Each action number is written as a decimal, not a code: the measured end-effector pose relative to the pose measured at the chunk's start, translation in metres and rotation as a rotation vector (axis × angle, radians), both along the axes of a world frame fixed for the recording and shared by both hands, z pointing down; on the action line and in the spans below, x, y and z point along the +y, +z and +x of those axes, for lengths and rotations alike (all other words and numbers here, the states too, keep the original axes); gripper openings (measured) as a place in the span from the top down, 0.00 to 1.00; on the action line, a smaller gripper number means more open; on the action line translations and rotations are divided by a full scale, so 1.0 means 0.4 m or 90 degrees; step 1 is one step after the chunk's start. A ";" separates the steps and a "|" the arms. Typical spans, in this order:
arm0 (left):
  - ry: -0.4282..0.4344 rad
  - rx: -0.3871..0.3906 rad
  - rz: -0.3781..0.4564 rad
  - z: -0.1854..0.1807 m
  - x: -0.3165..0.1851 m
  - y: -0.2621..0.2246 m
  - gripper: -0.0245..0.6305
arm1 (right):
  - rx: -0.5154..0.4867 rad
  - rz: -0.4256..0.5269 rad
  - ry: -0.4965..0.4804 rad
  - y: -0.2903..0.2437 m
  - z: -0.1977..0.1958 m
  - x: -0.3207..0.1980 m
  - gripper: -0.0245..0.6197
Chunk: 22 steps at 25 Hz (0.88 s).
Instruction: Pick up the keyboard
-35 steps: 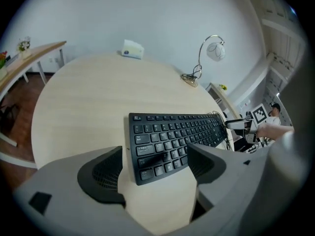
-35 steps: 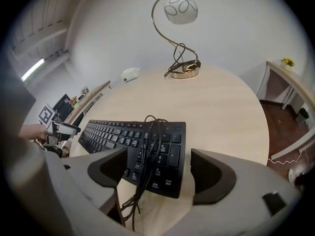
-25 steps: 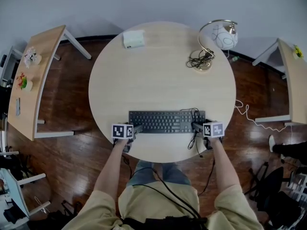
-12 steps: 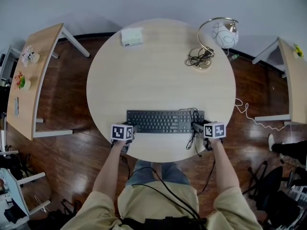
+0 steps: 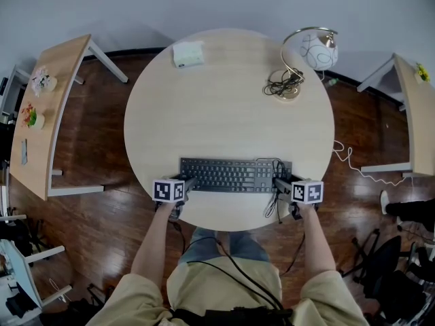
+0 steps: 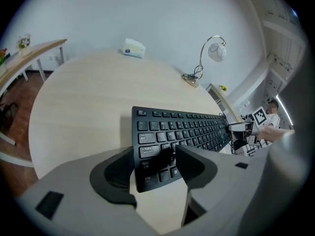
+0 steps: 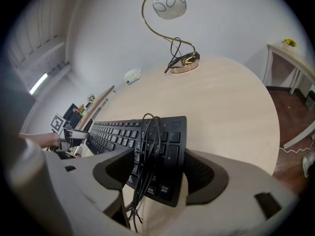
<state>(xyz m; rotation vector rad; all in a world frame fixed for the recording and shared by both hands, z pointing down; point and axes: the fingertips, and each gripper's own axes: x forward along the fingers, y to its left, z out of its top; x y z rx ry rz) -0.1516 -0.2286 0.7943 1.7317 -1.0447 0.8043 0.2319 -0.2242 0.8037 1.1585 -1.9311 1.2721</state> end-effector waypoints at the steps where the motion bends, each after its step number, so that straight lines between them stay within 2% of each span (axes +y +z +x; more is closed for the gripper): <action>1: -0.002 0.003 0.002 -0.003 0.005 -0.004 0.59 | -0.003 0.007 -0.001 -0.013 -0.003 0.000 0.46; 11: -0.010 -0.001 0.054 -0.038 -0.008 -0.125 0.59 | 0.010 0.060 0.016 -0.155 -0.038 -0.002 0.46; 14: 0.002 -0.010 0.074 -0.052 -0.029 -0.170 0.59 | -0.004 0.077 0.024 -0.202 -0.054 -0.006 0.46; 22: -0.007 0.001 0.154 -0.052 -0.086 -0.329 0.59 | 0.017 0.171 0.040 -0.374 -0.055 -0.061 0.46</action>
